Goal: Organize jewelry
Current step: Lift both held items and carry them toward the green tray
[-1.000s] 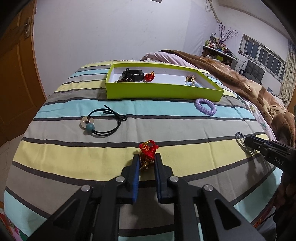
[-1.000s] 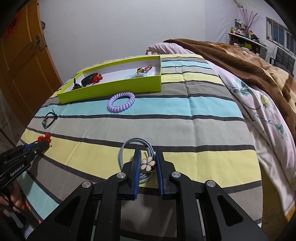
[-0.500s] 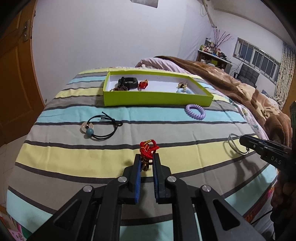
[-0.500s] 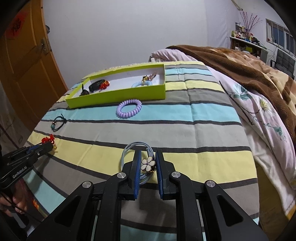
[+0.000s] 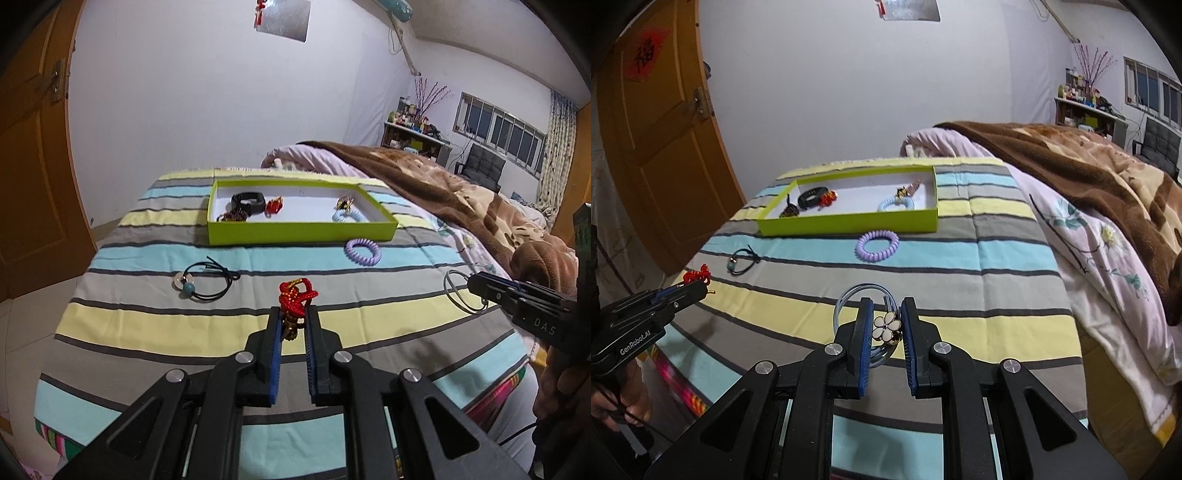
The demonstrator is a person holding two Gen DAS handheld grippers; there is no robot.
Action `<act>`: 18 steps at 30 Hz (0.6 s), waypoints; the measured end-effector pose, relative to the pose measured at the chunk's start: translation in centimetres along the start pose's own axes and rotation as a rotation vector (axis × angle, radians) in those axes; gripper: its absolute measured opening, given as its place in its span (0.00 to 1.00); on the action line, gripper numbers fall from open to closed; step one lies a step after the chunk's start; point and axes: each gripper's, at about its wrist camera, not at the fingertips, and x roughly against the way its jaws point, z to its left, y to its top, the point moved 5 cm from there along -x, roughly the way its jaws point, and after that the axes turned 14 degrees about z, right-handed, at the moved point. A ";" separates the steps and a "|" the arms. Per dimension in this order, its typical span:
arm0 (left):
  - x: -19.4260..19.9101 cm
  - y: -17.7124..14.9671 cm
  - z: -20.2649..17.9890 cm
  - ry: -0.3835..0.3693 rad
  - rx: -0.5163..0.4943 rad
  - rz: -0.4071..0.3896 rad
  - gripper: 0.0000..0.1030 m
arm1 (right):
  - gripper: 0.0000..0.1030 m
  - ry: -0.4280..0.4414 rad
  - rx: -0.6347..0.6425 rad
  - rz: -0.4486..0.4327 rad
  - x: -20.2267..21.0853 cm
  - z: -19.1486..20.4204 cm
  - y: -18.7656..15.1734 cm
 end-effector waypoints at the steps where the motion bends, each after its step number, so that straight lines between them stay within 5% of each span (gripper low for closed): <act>1: 0.3 0.0 -0.1 0.000 -0.001 -0.007 0.12 | 0.15 0.001 0.002 -0.006 0.3 0.1 0.0; 18: 2.1 -0.1 -0.3 0.010 -0.008 -0.048 0.12 | 0.15 0.011 0.037 -0.054 2.5 2.0 0.1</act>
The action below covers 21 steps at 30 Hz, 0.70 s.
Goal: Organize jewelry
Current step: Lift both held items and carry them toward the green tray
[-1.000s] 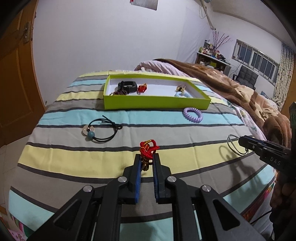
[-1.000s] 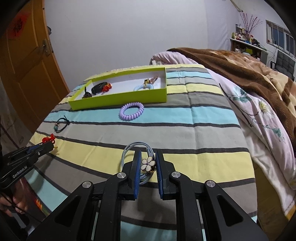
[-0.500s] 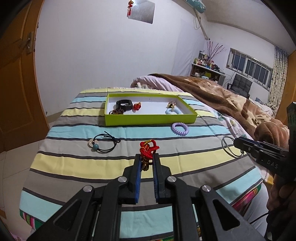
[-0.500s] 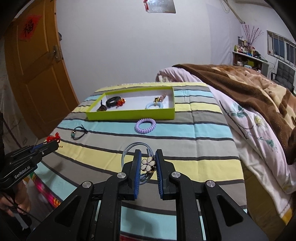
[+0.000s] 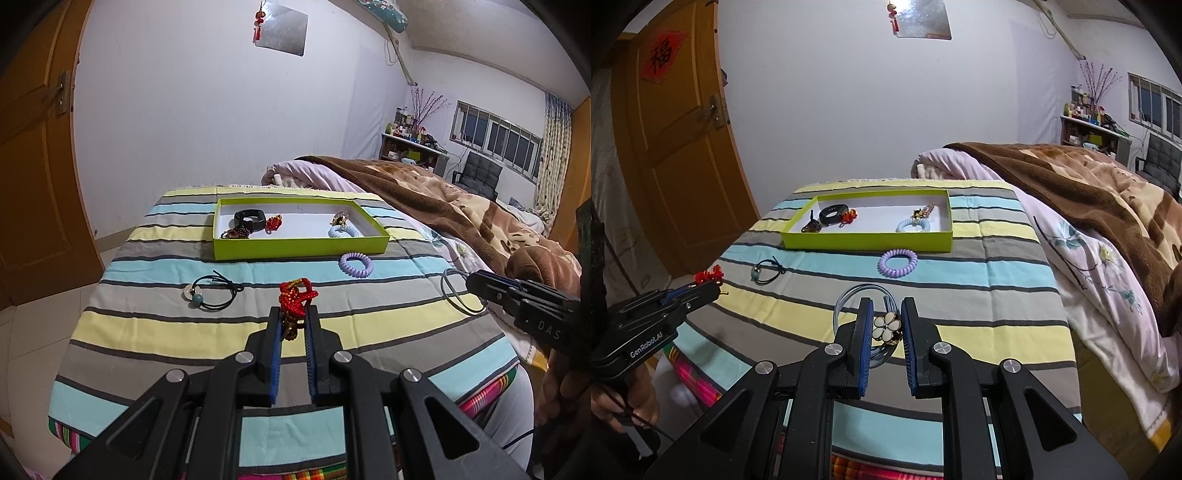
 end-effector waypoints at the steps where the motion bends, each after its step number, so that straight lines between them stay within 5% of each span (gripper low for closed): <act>1: -0.1 0.1 0.0 0.002 0.000 0.000 0.12 | 0.15 0.001 0.001 0.000 -0.1 0.0 0.1; 21: -5.2 7.8 1.6 0.024 -0.018 -0.016 0.12 | 0.15 -0.003 0.058 -0.014 -5.1 -0.2 7.8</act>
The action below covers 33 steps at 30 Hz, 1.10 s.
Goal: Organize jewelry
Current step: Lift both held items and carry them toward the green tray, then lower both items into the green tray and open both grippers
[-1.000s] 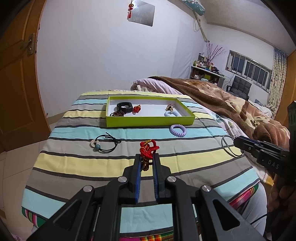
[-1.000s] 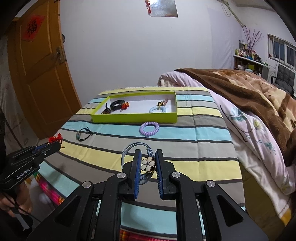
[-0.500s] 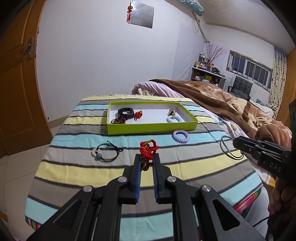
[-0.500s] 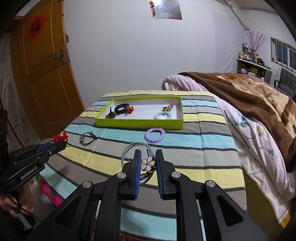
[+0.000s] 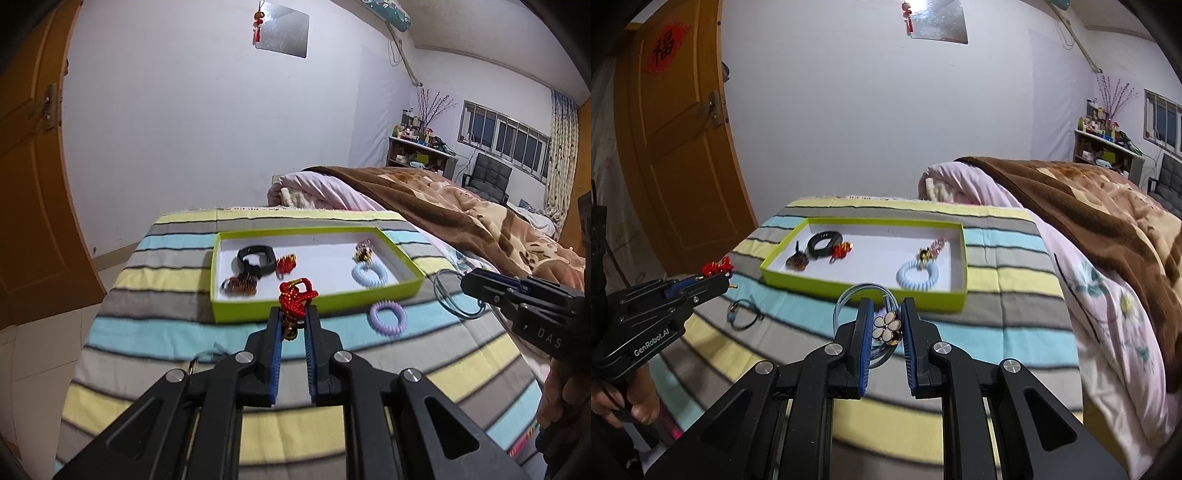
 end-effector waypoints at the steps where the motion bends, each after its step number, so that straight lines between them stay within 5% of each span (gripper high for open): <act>1: -0.5 0.5 0.1 0.000 -0.002 0.003 0.12 | 0.15 -0.001 0.004 -0.001 -0.4 0.0 0.5; 15: -8.2 5.2 1.5 0.001 -0.003 0.048 0.12 | 0.15 -0.007 0.029 0.051 -8.5 -1.5 6.4; 33: -13.3 4.8 1.8 -0.036 -0.010 0.174 0.12 | 0.15 0.032 0.023 0.180 -16.7 -2.1 7.7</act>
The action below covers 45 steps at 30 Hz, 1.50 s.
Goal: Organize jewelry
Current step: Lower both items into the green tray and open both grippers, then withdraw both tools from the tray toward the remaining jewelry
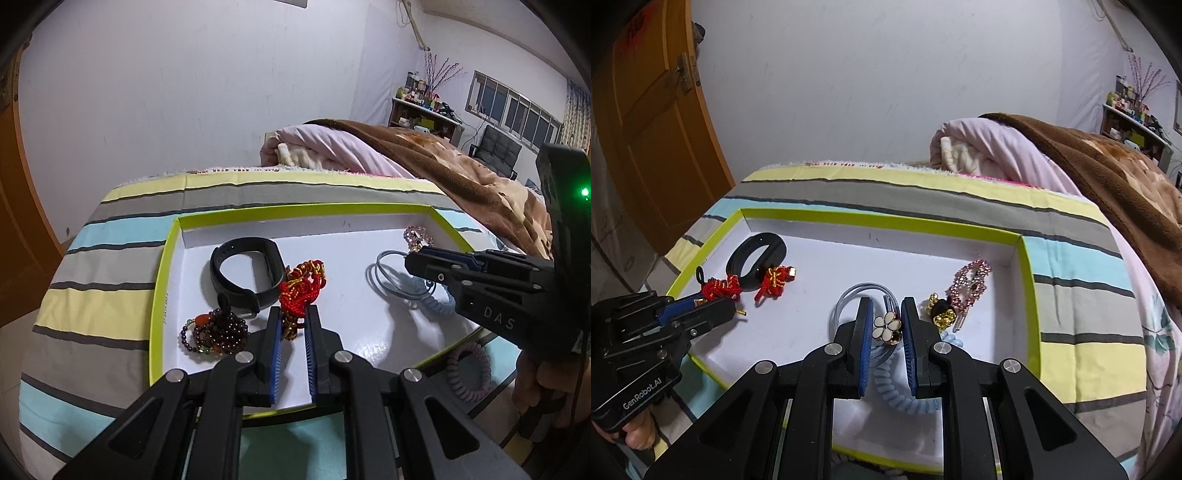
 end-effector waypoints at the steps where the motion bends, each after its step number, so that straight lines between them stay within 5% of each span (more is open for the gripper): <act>1: 0.0 0.0 0.0 0.000 0.000 0.001 0.12 | 0.15 0.001 -0.002 0.006 -0.2 0.0 0.0; 6: -0.2 0.1 0.3 0.009 0.010 0.007 0.15 | 0.16 0.000 -0.012 0.021 -0.4 -0.1 -0.1; 10: -0.1 0.0 0.6 0.007 0.018 0.013 0.22 | 0.29 0.000 -0.013 0.008 0.2 -0.1 -0.3; 22: 3.2 -0.9 -0.2 0.016 -0.007 -0.023 0.22 | 0.30 0.009 -0.007 -0.033 3.9 0.8 -1.6; 45: 14.3 -10.4 -2.7 0.045 0.012 -0.183 0.22 | 0.30 -0.019 -0.021 -0.170 15.7 3.9 -12.8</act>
